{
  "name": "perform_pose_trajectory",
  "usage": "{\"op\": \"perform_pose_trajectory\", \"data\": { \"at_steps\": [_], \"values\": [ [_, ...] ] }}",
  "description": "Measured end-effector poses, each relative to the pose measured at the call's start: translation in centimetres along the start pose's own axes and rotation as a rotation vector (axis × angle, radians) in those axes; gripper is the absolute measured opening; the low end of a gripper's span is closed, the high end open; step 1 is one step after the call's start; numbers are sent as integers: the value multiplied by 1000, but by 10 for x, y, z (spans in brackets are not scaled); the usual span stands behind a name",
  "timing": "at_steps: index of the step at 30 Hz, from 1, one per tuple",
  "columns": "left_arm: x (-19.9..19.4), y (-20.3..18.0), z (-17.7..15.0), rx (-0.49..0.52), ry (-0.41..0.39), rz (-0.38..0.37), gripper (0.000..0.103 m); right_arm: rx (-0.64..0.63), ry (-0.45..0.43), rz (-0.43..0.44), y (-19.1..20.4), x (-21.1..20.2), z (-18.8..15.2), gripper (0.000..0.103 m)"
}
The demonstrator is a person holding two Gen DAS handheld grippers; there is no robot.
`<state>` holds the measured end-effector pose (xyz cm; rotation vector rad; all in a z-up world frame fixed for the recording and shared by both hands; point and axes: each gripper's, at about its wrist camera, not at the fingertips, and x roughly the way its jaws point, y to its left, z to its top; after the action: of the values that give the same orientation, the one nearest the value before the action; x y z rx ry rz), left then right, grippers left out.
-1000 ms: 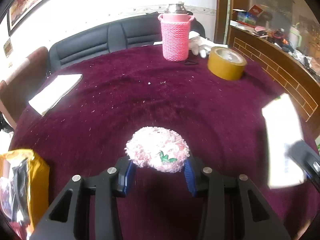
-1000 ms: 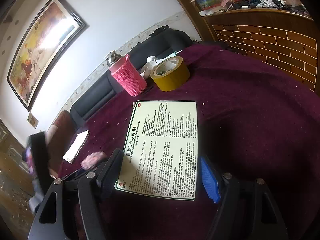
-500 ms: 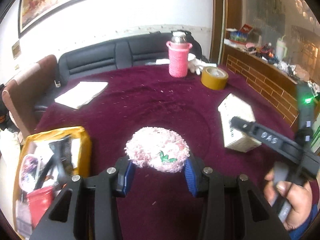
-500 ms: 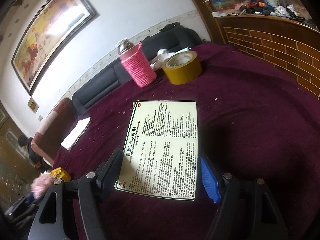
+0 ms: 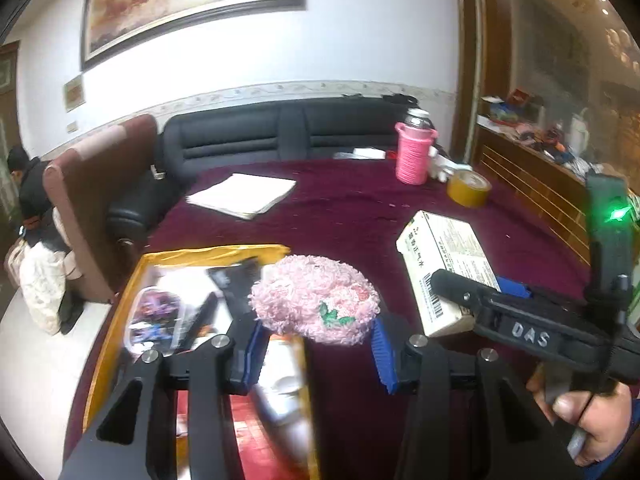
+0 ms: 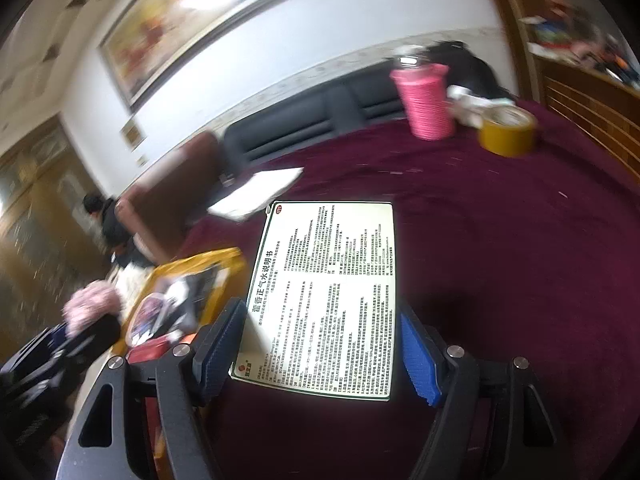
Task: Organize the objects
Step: 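Carry the white box and pink ball into the tray and open both grippers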
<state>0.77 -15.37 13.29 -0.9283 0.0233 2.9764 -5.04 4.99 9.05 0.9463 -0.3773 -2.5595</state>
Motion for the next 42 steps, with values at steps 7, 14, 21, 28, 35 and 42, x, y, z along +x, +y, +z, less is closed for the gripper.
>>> {"op": "perform_pose_trajectory", "data": {
  "at_steps": [7,14,21,28,35,42],
  "values": [
    [-6,59,-9,-61,0,75,44,-135,42,81,85,23,-4,79],
    [-2,112,-25,-123,25,133,44,-217,88,95,137,59,-12,79],
    [8,145,-44,-170,76,159,45,-269,139,59,165,100,-20,79],
    [19,159,-57,-215,113,136,74,-268,162,27,170,128,-16,78],
    [10,158,-56,-221,75,155,96,-281,146,49,171,121,-10,86],
    [-9,141,-51,-170,59,313,103,-349,9,41,180,73,-10,93]
  ]
}}
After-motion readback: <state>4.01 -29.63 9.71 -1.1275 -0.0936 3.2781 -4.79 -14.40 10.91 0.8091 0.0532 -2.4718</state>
